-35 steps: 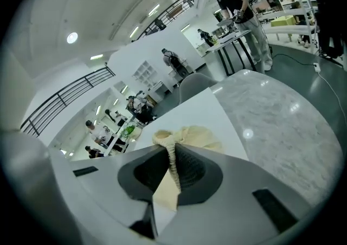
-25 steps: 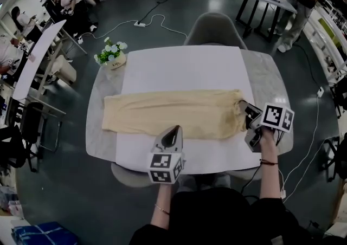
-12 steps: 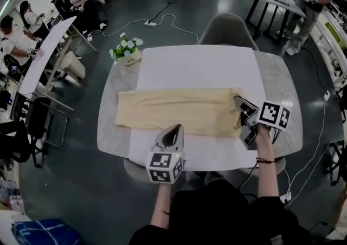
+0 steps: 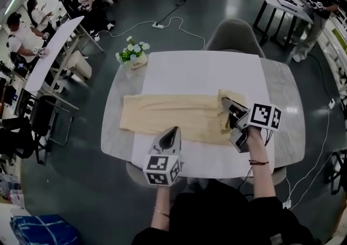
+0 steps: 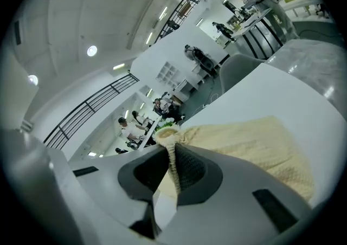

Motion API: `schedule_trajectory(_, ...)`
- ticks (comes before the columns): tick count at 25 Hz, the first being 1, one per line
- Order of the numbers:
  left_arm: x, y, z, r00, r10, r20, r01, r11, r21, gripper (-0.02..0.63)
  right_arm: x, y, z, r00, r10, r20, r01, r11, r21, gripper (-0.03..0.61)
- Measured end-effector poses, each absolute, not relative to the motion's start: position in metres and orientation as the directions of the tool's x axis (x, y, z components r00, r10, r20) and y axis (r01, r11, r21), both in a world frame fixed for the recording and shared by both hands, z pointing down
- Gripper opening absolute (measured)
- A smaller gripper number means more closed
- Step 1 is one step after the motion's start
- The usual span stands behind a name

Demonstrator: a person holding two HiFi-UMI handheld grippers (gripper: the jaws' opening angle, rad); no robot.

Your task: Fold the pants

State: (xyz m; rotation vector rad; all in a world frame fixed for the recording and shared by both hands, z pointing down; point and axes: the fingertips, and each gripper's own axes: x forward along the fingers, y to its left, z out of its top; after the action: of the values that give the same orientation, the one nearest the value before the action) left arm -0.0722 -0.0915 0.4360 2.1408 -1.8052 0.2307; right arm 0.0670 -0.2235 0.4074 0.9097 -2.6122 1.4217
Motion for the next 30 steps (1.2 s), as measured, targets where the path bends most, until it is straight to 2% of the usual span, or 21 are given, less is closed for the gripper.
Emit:
schedule_trajectory(14,-0.099,-0.106,0.423,0.072,-0.943,0.325,-0.992,-0.033,0.123,0.008,0.001,-0.231,0.386,-0.925,-0.32,0.205,-0.347,0.493,-0.798,0.04)
schedule_trajectory(23,-0.137,-0.101,0.421,0.032,-0.941,0.336,-0.993,0.01,0.12,0.008,-0.029,-0.232,0.379,-0.922,-0.315,0.224,-0.363,0.51,-0.78,0.04)
schedule_trajectory(30,-0.184,-0.096,0.437,0.084,-0.93,0.357,-0.99,-0.036,0.139,0.008,-0.083,-0.22,0.369,-0.939,-0.314,0.138,-0.291,0.517,-0.805,0.04)
